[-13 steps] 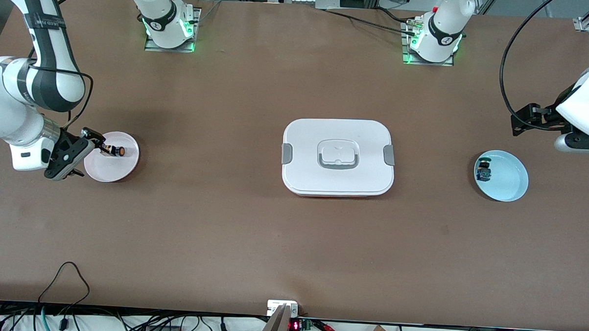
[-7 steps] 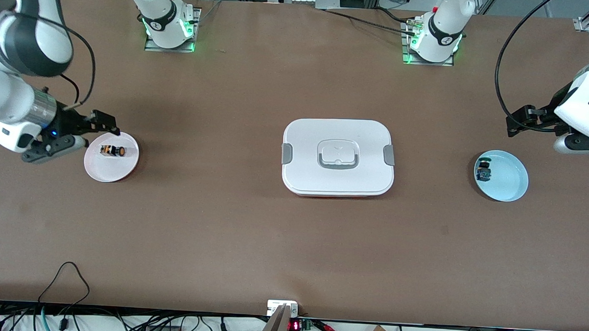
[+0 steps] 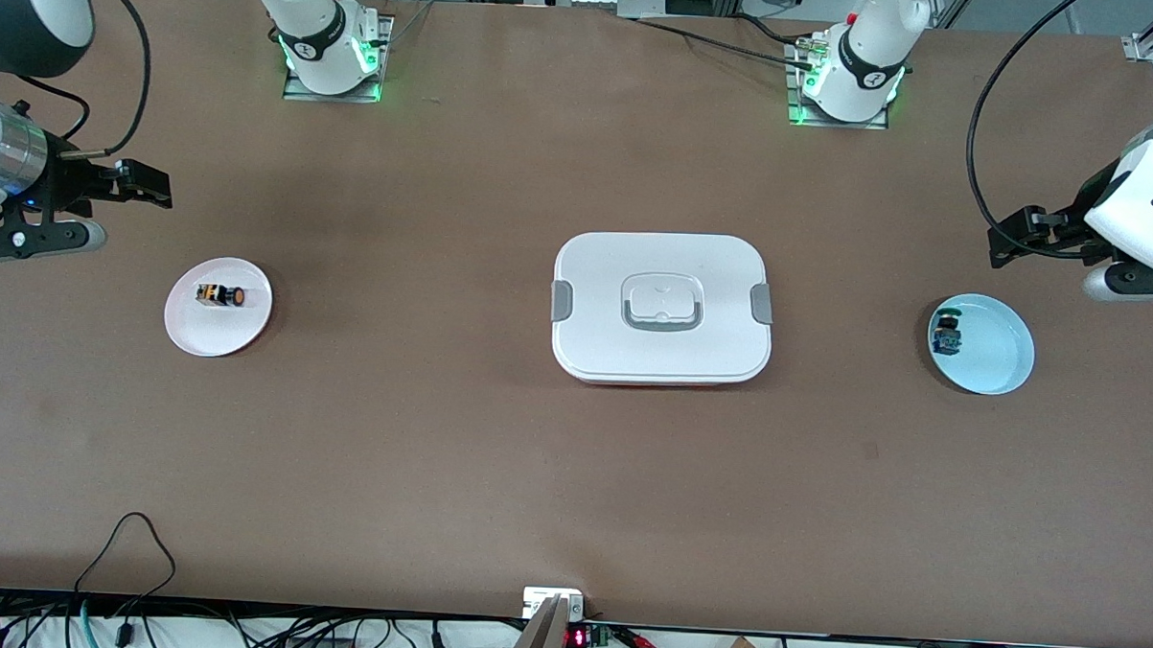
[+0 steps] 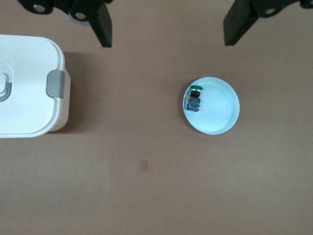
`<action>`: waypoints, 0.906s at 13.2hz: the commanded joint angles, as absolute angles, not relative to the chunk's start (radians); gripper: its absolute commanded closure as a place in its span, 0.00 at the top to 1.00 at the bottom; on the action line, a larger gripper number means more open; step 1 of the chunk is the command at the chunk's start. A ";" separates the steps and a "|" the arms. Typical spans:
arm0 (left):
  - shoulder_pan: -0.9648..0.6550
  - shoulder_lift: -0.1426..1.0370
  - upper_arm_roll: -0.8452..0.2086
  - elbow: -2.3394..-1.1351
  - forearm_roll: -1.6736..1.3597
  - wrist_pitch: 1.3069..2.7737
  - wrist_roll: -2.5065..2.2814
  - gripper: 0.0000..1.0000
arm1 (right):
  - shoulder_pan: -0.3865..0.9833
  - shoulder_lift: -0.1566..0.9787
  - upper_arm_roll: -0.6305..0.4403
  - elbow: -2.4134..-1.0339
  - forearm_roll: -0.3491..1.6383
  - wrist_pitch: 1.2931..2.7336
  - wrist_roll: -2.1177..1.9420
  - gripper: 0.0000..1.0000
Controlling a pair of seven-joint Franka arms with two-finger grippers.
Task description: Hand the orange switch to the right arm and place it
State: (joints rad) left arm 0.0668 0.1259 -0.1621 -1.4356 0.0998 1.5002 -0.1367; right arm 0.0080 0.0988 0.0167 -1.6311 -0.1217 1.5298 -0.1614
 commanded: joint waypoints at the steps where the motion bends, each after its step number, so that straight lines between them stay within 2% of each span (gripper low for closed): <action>1: 0.066 0.141 -0.164 -1.401 0.086 1.477 -0.149 1.00 | 0.034 0.112 -0.012 -1.606 -0.144 1.581 -0.132 1.00; 4: 0.066 0.141 -0.164 -1.401 0.086 1.477 -0.147 1.00 | 0.038 0.100 -0.003 -1.612 -0.140 1.516 0.142 1.00; 8: 0.066 0.141 -0.164 -1.401 0.086 1.477 -0.147 1.00 | 0.029 0.072 -0.015 -1.640 -0.109 1.523 0.011 1.00; 12: 0.066 0.141 -0.164 -1.399 0.086 1.477 -0.147 1.00 | -0.006 -0.041 -0.020 -1.828 -0.060 1.698 -0.003 1.00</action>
